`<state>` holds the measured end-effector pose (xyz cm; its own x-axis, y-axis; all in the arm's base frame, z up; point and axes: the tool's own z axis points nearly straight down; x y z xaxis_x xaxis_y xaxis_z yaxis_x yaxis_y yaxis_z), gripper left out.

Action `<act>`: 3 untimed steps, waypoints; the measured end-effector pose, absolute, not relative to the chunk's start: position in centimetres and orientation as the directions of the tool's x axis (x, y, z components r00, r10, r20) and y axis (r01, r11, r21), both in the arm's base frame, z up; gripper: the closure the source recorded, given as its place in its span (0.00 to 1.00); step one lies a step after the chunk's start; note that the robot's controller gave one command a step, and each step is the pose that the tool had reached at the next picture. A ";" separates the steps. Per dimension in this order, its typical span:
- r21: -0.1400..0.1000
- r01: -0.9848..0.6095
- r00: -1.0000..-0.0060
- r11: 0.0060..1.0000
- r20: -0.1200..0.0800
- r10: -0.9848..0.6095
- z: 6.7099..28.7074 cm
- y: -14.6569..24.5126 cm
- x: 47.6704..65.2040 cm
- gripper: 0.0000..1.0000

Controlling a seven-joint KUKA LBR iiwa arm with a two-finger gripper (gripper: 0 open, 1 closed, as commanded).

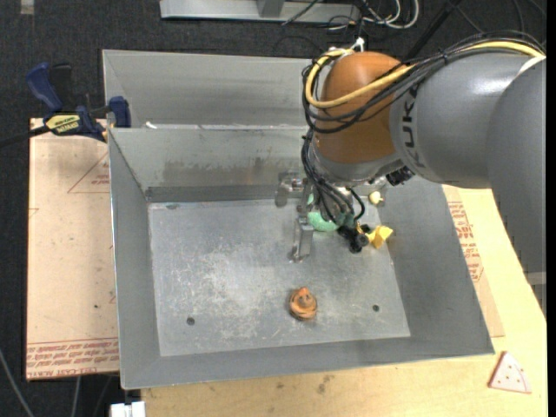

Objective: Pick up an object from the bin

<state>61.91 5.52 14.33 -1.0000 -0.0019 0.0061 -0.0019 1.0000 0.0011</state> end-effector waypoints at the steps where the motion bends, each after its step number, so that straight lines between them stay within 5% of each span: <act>1: 0.001 -0.001 -1.000 1.000 -0.001 -0.001 14.8 5.5 62.1 0.00; 2: 0.002 -0.057 -0.998 0.998 -0.006 -0.057 11.0 2.7 60.6 0.00; 3: 0.001 -0.056 -0.998 0.998 -0.002 -0.056 6.8 1.5 61.5 0.00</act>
Offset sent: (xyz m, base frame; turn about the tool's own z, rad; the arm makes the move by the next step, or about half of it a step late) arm -0.0243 -0.0487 -0.0604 -0.0877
